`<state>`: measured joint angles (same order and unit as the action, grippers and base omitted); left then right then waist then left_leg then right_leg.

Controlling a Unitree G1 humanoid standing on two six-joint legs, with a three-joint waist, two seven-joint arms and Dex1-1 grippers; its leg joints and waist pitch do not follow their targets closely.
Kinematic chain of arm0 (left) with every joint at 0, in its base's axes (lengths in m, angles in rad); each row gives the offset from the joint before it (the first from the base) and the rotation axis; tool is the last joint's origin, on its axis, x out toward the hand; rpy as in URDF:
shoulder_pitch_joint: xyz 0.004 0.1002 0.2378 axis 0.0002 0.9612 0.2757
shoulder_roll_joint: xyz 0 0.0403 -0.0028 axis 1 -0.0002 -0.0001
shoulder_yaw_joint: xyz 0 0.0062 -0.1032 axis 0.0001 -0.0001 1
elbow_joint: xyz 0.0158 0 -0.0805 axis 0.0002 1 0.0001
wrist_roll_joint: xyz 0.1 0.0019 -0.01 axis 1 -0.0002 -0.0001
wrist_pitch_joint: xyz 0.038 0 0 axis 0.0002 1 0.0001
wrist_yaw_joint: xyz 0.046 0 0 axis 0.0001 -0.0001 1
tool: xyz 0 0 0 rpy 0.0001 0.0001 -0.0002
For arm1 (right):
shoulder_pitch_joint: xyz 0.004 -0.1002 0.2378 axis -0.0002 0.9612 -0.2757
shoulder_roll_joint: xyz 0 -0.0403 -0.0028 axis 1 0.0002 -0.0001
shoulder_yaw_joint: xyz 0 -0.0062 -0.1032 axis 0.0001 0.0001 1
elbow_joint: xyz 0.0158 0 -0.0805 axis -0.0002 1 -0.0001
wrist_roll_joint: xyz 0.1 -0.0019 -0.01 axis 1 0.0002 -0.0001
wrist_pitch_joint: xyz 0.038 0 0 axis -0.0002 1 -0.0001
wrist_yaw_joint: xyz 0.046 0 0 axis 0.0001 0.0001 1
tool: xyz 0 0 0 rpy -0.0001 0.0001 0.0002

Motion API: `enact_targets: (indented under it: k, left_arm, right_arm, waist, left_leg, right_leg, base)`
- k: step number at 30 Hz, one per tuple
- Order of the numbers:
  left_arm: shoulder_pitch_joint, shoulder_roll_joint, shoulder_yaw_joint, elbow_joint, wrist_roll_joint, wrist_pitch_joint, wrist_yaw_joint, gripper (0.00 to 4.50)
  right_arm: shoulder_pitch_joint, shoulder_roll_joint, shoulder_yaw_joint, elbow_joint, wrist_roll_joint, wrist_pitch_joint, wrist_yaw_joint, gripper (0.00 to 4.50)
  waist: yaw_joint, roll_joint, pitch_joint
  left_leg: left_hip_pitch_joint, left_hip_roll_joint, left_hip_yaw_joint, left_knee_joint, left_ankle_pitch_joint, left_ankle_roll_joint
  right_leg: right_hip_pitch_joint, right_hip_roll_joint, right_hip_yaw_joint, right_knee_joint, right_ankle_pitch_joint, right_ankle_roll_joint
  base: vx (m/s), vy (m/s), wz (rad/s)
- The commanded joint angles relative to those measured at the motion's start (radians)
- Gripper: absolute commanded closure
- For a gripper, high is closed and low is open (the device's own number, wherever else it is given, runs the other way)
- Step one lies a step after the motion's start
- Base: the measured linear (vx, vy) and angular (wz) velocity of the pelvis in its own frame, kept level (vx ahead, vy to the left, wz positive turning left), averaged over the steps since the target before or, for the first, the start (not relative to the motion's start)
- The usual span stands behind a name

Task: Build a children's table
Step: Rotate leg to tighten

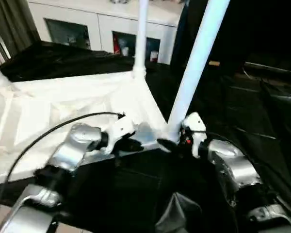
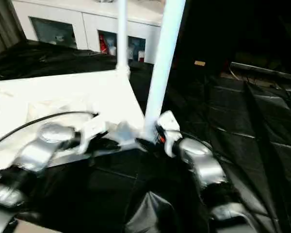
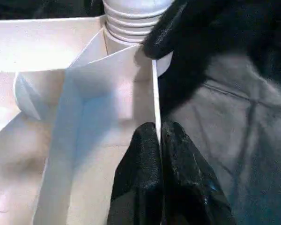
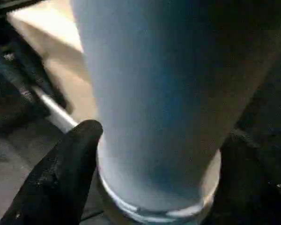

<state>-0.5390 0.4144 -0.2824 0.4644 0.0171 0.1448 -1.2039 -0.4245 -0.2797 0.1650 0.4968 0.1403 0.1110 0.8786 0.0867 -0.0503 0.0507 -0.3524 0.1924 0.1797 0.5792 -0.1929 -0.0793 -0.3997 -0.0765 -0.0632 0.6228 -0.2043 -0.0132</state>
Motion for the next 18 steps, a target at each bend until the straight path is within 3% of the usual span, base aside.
enact_targets:
  k: [1,11,18]
  left_arm:
    - [0.026,-0.003,0.007,-0.024,-0.058,-0.008,-0.045,4.50]
    - [0.057,0.032,0.028,-0.079,-0.092,0.020,-0.085,4.50]
    - [0.061,0.037,0.021,-0.097,-0.101,0.034,-0.098,4.50]
  right_arm:
    - [0.016,-0.030,0.008,-0.035,0.013,0.018,0.053,0.77]
    - [0.046,-0.081,0.019,-0.108,0.059,0.057,0.175,0.77]
    - [0.052,-0.066,0.011,-0.113,0.082,0.078,0.188,1.27]
  waist:
    - [0.001,-0.015,-0.053]
    - [0.003,-0.013,-0.055]
    - [0.004,-0.014,-0.057]
  left_leg:
    - [0.001,0.042,-0.007,-0.064,-0.136,0.069]
    - [0.000,0.041,-0.007,-0.061,-0.110,0.069]
    - [0.000,0.040,-0.007,-0.059,-0.098,0.071]
  right_leg:
    - [0.049,-0.072,0.052,-0.074,-0.155,-0.207]
    - [0.050,-0.071,0.052,-0.070,-0.138,-0.208]
    - [0.052,-0.071,0.051,-0.067,-0.118,-0.221]
  base:
    - [0.000,0.000,0.00]
    - [0.000,0.000,0.00]
    - [0.000,0.000,0.00]
